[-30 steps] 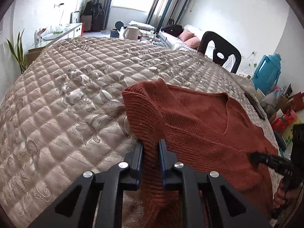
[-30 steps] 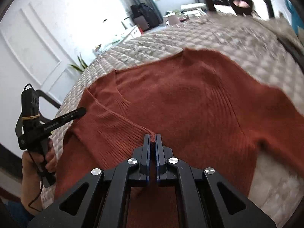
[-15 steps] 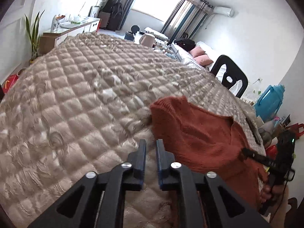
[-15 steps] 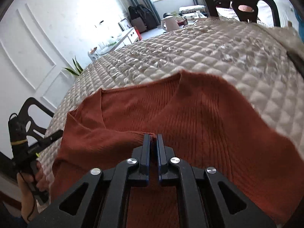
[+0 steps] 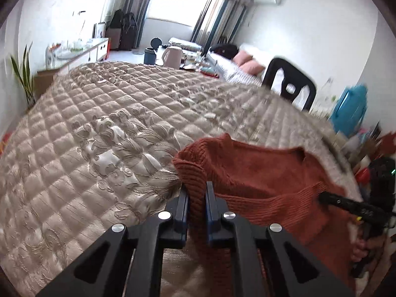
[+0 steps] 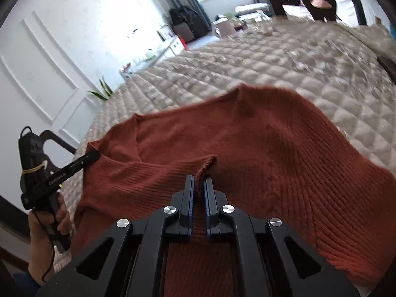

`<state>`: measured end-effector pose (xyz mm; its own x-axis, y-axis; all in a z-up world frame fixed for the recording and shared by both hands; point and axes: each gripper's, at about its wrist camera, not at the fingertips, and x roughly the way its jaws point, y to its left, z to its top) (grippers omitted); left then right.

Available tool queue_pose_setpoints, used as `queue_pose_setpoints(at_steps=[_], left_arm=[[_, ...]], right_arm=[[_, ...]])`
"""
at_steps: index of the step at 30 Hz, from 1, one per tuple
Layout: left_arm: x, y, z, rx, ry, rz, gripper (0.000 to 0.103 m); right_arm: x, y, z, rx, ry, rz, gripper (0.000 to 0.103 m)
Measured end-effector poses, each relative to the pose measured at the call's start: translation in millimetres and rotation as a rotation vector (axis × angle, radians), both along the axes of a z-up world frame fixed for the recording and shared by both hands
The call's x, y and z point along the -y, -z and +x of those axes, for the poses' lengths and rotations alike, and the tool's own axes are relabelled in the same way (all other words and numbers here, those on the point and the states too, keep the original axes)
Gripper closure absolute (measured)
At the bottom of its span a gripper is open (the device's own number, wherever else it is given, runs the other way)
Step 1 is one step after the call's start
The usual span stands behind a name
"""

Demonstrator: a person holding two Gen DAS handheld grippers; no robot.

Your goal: Fold small clothes

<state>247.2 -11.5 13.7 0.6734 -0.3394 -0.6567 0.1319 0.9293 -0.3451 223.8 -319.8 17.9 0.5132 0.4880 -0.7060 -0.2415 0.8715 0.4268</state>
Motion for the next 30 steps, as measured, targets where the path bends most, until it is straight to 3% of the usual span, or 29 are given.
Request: queue_pose_setpoints(at_steps=[2,4,8,11,14,18,20,30], left_arm=[[-7.7,6.8,4.3,-0.028,-0.01,-0.024,0.09],[-11.1,13.0,6.5,-0.059,-0.019,-0.037,0.086],[-15.1,3.0,-3.6,-0.036,-0.069,-0.017,0.078],[-17.5,-16.1,-22.9,0.019,-0.089,-0.016,0.078],[-0.7,-30.8,-46.5,0.056,-0.006,-0.053,0.072],[40.2,-18.8,-63.3,0.009,0.12,0.052,0.072],[47.6,1.5,-59.9,-0.067,0.12,0.101,0.072],[43.7,8.2,-65.7,-0.044,0.121,0.077,0.072]], right_arm=[[-0.3,-3.3,2.1,0.021,0.009,-0.017,0.096],[0.7,6.5,9.4,-0.018,0.028,-0.05,0.096],[12.0,8.2,4.0,-0.033,0.068,-0.011,0.096],[10.8,-5.9,-13.4,0.018,0.066,-0.03,0.096],[-6.3,-14.3,-30.4,0.062,0.003,-0.036,0.093],[-27.4,4.1,-33.6,0.03,-0.043,-0.139,0.092],[-22.1,5.6,-36.8,0.039,-0.031,-0.118,0.092],[-11.5,4.3,-48.1,0.054,0.005,-0.101,0.092]])
